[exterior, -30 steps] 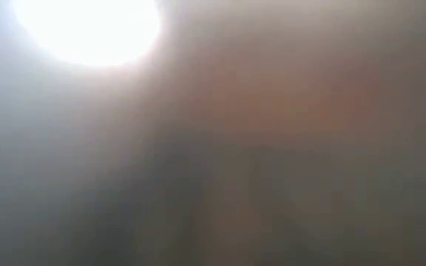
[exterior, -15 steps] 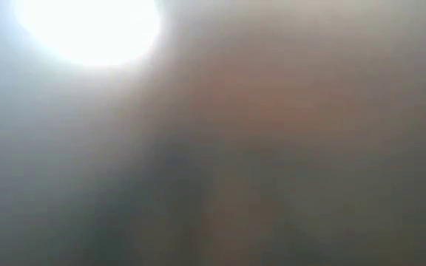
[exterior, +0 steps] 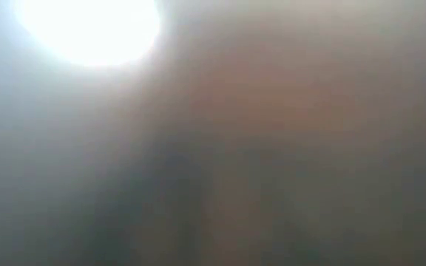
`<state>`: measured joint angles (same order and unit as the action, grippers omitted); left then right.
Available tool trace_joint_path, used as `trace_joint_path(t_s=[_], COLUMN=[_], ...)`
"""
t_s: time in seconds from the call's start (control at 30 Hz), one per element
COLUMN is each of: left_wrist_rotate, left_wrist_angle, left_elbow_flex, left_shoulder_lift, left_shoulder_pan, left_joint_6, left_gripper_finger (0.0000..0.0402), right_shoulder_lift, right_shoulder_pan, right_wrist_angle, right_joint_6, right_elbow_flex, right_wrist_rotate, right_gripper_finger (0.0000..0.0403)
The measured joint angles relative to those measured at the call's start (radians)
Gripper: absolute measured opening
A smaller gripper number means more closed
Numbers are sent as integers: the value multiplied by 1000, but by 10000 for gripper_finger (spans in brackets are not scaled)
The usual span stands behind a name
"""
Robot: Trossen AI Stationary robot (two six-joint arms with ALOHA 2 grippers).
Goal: Sort Maruchan noodles
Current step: Put the bottom right red noodle pack into the transparent green bin
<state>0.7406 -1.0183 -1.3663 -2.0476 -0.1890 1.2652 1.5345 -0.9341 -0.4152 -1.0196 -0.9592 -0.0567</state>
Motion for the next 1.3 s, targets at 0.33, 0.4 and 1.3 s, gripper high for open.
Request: trace_joint_path(t_s=[0.33,0.4,1.3], left_wrist_rotate=[0,0,0], left_wrist_angle=[1,1,10], left_elbow_flex=[0,0,0], left_shoulder_lift=[0,0,0], left_shoulder_pan=[0,0,0], left_joint_6=[0,0,-11], left_gripper_finger=[75,75,75], right_shoulder_lift=[-3,-10,50], right_shoulder_pan=[30,27,-32], right_wrist_angle=[1,2,37], right_joint_6=[30,-14,84], right_elbow_flex=[24,19,20], right_wrist_rotate=[-21,29,-130], right_gripper_finger=[146,146,146])
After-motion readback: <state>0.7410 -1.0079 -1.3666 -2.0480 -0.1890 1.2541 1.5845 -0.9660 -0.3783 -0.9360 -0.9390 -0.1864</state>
